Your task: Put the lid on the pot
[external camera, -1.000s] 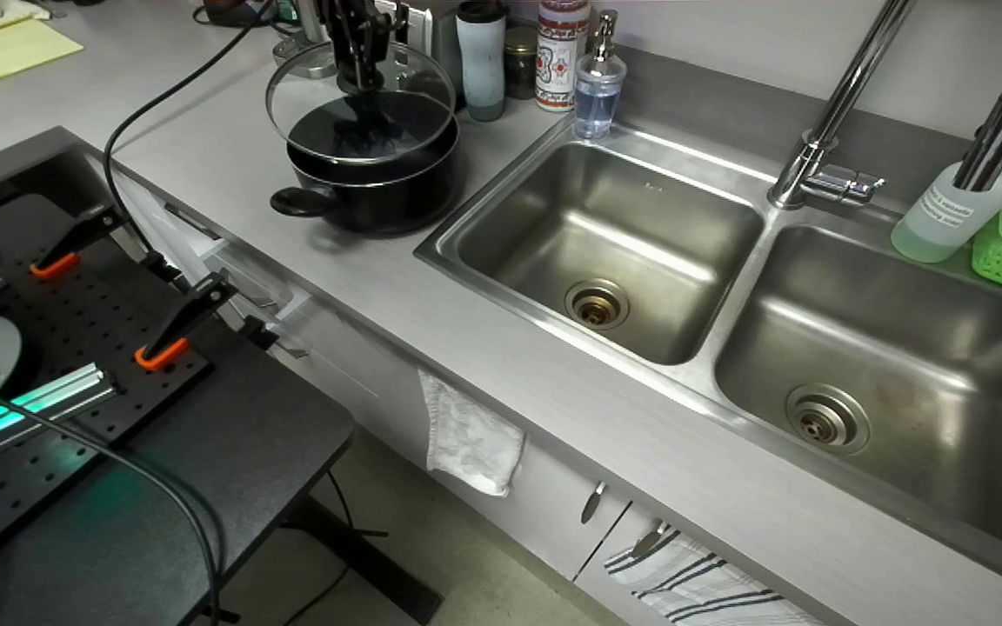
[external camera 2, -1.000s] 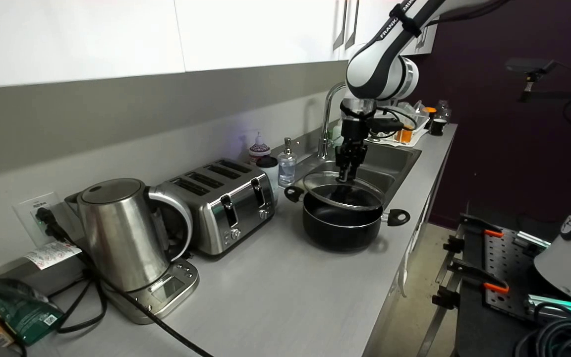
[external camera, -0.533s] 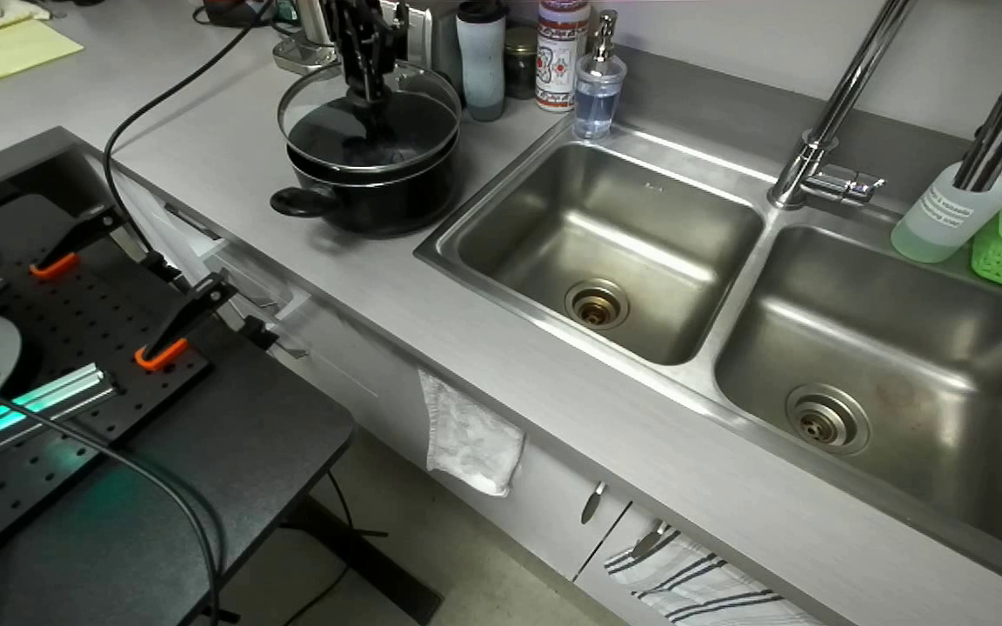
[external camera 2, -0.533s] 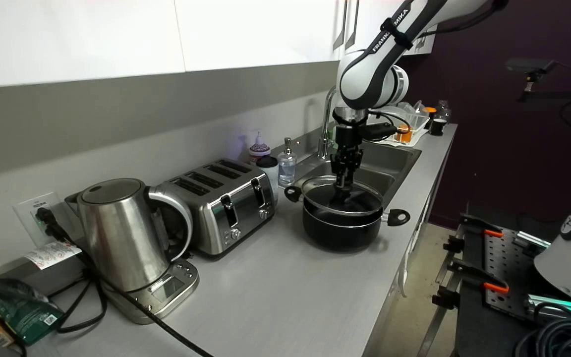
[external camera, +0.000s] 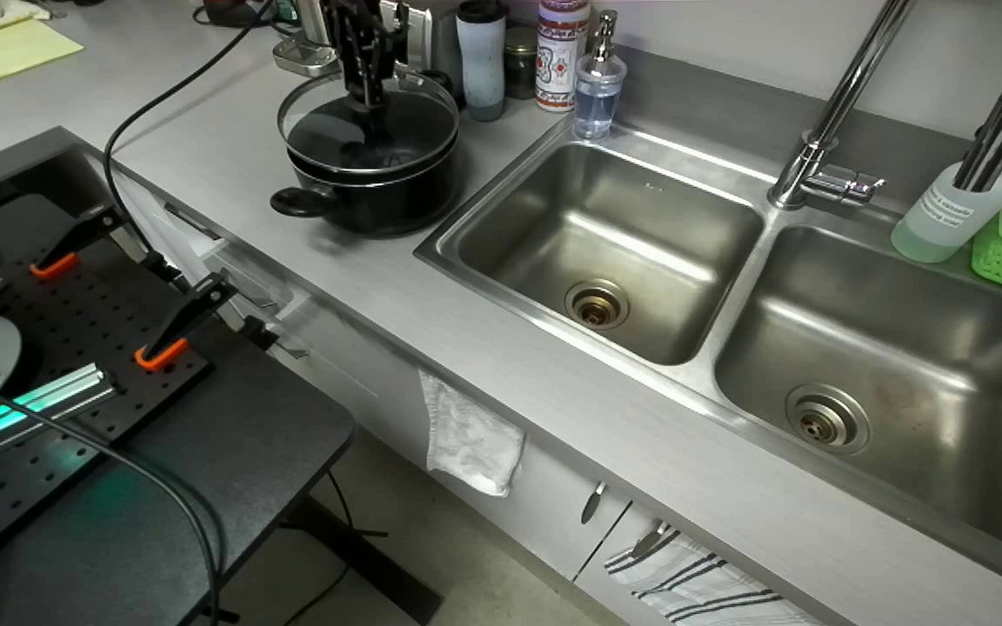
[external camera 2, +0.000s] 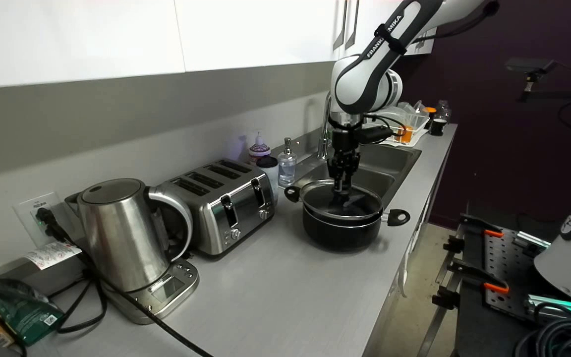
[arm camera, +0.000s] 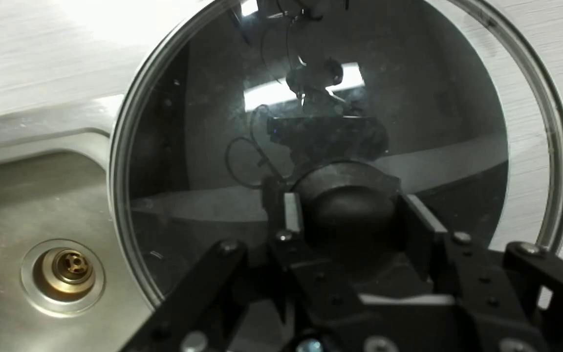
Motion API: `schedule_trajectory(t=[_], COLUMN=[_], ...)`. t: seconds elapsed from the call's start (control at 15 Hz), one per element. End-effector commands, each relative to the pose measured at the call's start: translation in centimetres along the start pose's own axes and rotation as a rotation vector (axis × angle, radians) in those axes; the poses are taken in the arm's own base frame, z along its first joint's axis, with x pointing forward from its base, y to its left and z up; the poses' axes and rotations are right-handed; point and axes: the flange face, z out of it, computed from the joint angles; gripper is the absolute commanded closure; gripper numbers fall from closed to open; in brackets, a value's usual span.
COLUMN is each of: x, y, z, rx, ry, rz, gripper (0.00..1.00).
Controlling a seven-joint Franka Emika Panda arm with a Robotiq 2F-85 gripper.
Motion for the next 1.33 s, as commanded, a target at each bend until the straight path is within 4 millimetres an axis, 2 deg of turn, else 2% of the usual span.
schedule_trajectory(t=[0.0,0.53,1.27], x=[1.0,1.2,-0.2], y=[-0.4,-0.2,0.2], z=[-0.2,0.2,0.0], rx=[-0.018,-0.019,-0.024], ry=[-0.018,-0.030,-0.018], rz=[0.012,0.022,0.024], gripper=[0.74,0.74,0.74])
